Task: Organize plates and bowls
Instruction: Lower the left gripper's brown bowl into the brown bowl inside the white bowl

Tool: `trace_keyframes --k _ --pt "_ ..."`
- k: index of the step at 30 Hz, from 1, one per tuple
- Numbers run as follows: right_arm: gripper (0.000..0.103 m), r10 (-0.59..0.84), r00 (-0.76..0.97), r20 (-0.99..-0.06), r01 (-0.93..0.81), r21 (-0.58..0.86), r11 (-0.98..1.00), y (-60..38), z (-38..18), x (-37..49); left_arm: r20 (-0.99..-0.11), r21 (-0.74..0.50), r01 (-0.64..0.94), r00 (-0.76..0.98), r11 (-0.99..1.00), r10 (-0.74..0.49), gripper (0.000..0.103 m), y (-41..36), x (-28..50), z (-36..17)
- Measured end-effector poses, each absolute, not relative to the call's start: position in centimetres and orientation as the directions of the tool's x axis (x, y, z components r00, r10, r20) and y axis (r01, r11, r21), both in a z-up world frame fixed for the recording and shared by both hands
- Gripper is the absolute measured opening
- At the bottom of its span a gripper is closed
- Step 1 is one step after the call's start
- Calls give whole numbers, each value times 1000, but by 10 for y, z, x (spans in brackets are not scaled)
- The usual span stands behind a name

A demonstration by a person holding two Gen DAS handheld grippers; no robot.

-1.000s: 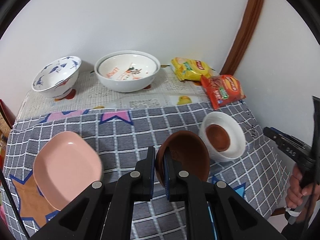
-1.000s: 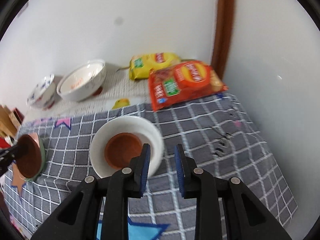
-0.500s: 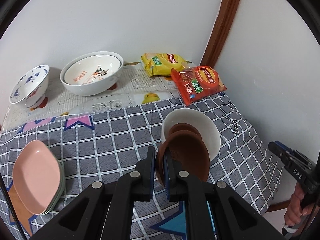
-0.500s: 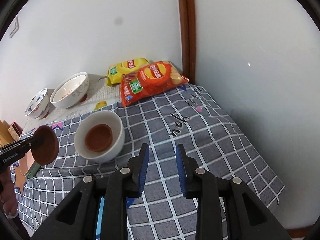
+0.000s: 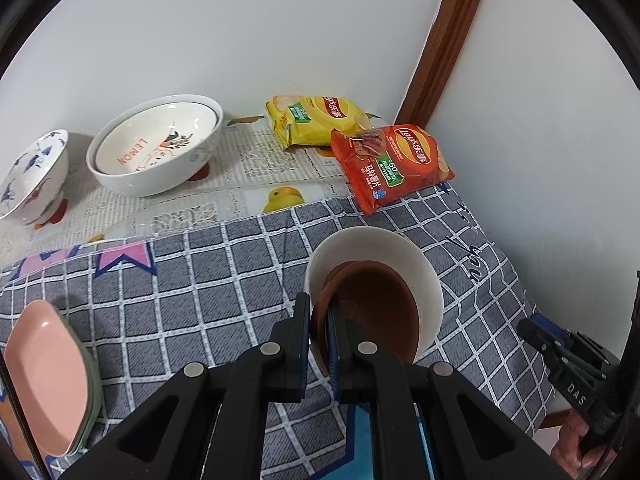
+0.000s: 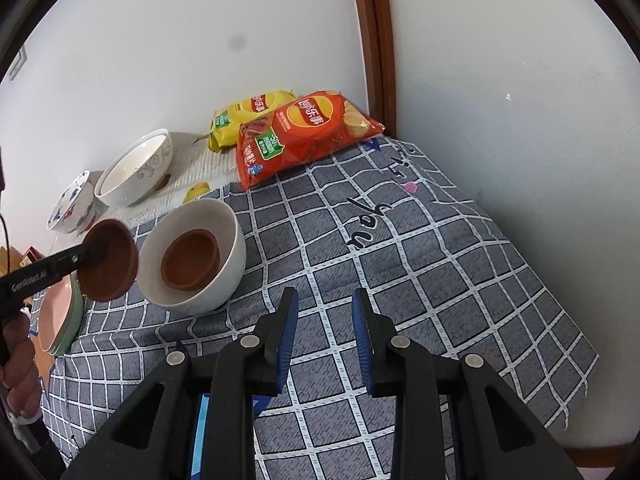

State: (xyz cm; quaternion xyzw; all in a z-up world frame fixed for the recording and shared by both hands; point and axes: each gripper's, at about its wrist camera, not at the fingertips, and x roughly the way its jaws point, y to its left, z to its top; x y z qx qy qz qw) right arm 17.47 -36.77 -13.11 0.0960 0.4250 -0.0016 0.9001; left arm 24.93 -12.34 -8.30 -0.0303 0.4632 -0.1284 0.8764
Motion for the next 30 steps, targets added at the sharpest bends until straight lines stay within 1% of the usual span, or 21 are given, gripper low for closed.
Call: trace_keyframes --k 12,30 --pt "28 76 631 -772 106 183 978 -372 -139 180 -817 -179 205 514 962 -261 8 -134 270 -99" --pt "27 114 601 -791 71 195 978 -353 -154 186 -832 -170 223 490 960 -261 8 -147 286 -122"
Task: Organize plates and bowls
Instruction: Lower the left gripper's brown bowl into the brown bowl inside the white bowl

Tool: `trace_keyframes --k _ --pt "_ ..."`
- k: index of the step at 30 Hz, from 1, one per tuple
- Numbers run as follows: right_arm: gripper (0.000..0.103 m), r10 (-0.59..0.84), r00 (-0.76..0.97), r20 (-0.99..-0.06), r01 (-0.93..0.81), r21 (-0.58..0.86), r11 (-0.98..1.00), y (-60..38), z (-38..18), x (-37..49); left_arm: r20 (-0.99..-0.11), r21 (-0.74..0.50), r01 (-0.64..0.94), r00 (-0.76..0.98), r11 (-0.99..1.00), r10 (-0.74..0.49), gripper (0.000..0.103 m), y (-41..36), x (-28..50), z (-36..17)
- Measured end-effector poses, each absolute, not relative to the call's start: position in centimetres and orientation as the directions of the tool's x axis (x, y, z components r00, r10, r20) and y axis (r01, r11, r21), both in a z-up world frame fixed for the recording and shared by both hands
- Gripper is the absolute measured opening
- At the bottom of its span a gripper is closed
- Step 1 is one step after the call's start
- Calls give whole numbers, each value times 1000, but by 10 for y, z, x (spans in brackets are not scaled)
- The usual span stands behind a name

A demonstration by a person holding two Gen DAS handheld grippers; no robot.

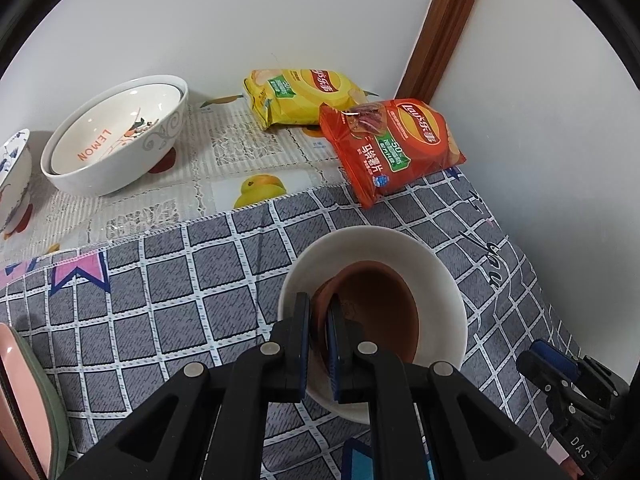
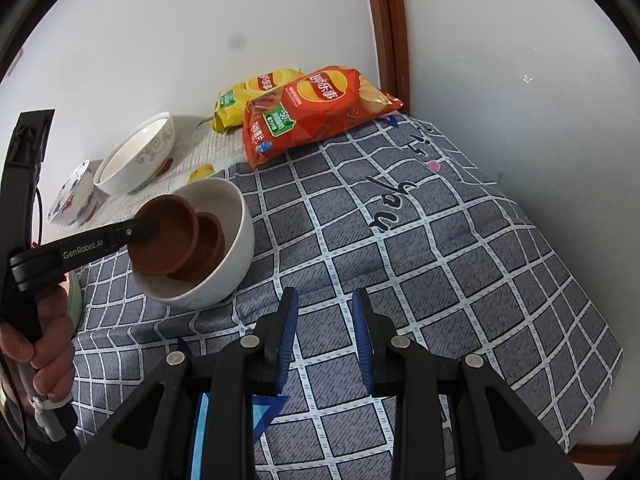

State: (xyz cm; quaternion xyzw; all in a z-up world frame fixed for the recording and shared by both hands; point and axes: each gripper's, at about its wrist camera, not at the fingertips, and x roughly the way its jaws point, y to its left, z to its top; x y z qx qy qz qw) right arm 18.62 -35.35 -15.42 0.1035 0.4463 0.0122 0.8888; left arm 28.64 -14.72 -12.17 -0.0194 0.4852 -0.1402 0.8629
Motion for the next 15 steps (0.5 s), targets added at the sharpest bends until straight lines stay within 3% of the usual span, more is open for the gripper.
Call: trace_keyframes --k 15 --pt "27 104 581 -807 78 183 980 -349 -159 190 -837 -183 232 473 955 -275 8 -150 292 -134"
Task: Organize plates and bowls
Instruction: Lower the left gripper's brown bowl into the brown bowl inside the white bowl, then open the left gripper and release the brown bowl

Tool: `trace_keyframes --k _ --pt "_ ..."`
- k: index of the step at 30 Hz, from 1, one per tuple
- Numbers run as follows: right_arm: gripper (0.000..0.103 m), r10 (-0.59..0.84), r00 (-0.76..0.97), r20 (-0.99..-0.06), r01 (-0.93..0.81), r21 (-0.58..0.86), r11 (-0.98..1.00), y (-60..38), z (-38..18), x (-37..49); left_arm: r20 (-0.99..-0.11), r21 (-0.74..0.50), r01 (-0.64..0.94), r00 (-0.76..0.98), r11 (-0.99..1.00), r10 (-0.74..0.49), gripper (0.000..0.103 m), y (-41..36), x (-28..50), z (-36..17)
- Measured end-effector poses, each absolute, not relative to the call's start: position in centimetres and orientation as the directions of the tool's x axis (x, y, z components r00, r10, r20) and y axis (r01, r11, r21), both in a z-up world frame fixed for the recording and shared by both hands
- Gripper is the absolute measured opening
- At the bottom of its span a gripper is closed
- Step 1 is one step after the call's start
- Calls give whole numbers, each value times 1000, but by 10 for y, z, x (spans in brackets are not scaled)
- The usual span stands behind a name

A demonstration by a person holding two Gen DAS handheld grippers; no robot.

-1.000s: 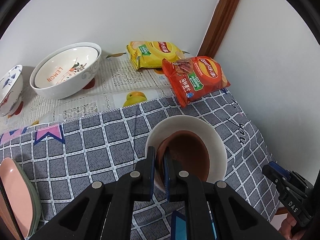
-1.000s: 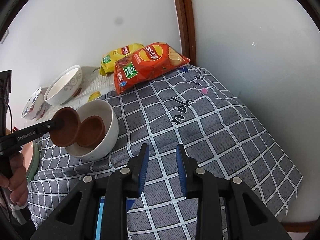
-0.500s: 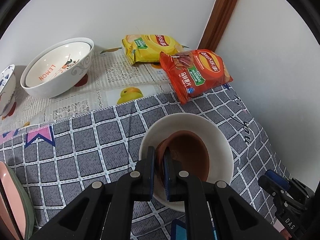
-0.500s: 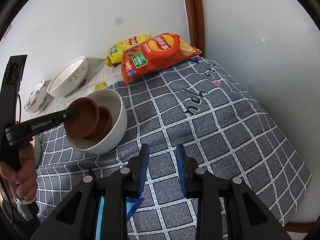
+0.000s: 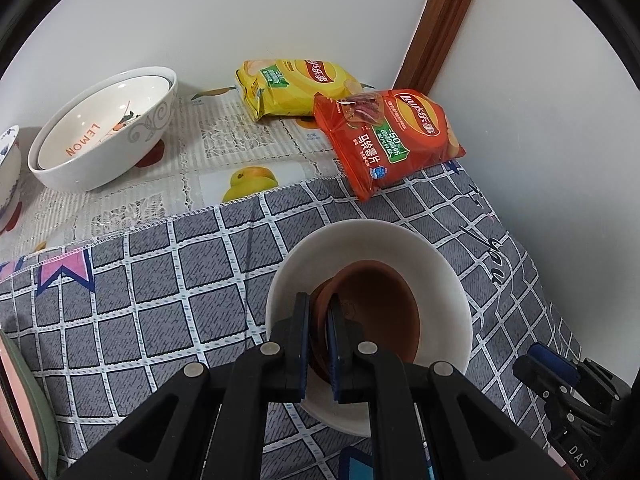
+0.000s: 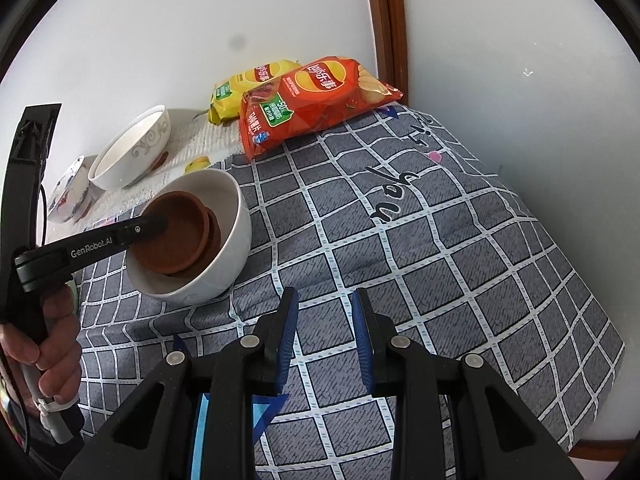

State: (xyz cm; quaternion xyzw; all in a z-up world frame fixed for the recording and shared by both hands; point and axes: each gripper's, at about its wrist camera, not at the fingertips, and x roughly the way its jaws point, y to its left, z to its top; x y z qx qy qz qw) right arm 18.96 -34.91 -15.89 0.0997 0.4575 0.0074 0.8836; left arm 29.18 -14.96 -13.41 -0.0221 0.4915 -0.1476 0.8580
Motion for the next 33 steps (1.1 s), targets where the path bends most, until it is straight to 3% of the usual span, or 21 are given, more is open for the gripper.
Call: trace_keyframes --k 26,33 --pt "27 106 571 -814 65 173 983 -347 -158 191 -847 -148 254 467 956 -255 9 -155 289 -134" --pt "28 109 583 -805 52 171 984 -344 -152 189 -838 -137 264 483 955 -254 17 -157 282 -120"
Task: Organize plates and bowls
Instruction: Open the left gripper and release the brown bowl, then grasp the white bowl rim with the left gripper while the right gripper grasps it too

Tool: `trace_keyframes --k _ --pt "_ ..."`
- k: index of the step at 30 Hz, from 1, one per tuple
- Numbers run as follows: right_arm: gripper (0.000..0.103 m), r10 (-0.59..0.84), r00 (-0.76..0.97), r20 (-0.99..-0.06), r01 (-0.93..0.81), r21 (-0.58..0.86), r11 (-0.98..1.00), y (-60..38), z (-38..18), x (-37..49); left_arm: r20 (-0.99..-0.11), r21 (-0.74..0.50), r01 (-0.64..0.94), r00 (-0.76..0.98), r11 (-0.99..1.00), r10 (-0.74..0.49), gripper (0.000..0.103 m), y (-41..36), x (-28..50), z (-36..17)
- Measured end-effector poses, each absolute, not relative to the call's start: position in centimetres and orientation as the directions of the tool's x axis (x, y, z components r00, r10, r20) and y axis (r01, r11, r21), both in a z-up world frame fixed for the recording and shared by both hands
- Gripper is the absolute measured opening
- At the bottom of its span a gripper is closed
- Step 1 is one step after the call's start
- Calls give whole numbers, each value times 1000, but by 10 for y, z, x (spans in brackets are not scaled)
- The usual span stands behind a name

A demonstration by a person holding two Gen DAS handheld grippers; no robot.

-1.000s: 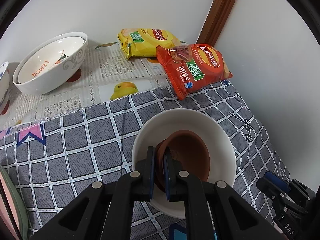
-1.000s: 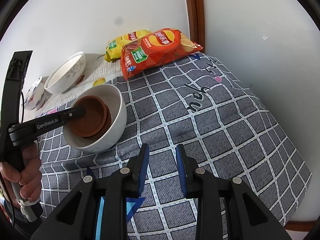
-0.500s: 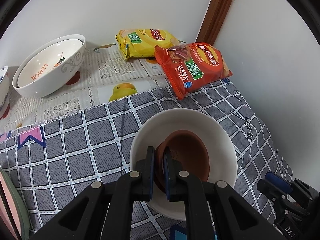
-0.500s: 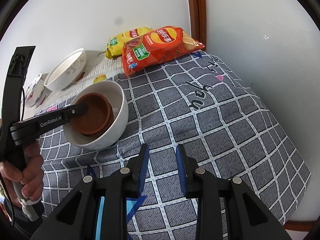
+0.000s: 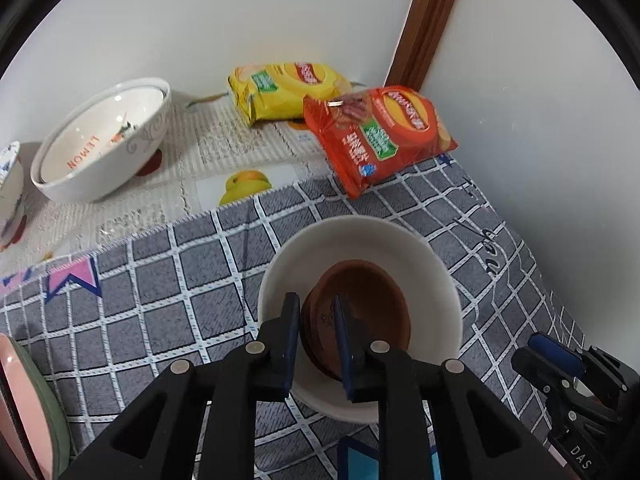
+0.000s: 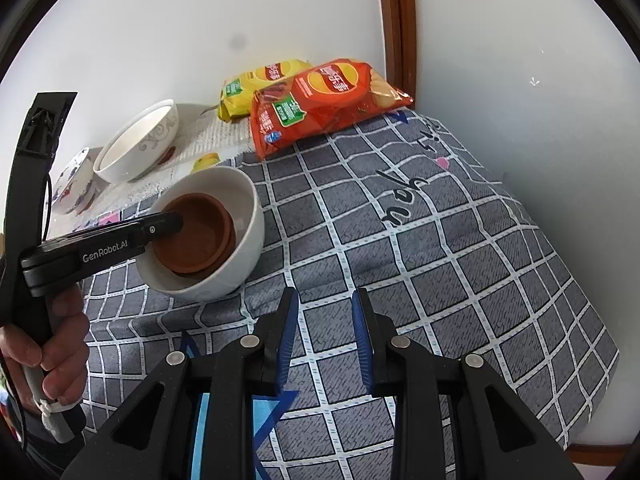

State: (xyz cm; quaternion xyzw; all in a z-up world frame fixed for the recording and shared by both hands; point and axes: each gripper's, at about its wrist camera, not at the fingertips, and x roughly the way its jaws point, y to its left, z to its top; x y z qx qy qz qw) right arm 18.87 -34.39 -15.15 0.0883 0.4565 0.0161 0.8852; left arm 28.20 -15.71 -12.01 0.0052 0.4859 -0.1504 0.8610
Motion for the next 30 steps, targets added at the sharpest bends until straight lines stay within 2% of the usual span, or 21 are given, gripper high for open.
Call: trace_keyframes --k 5,9,20,30 --pt "28 120 607 -786 28 172 985 -338 -140 196 -819 -117 256 522 960 -239 22 -151 278 -101" --pt "28 149 622 -769 5 194 981 -332 -134 208 -821 -119 213 528 970 -216 22 -135 281 -95" --pt "28 207 595 -777 -38 230 972 -309 -144 241 -851 -146 165 482 975 -209 22 -116 286 -109" --pt "28 209 543 -813 -28 232 972 -304 -165 264 -872 -106 174 457 979 -176 23 -129 289 -121"
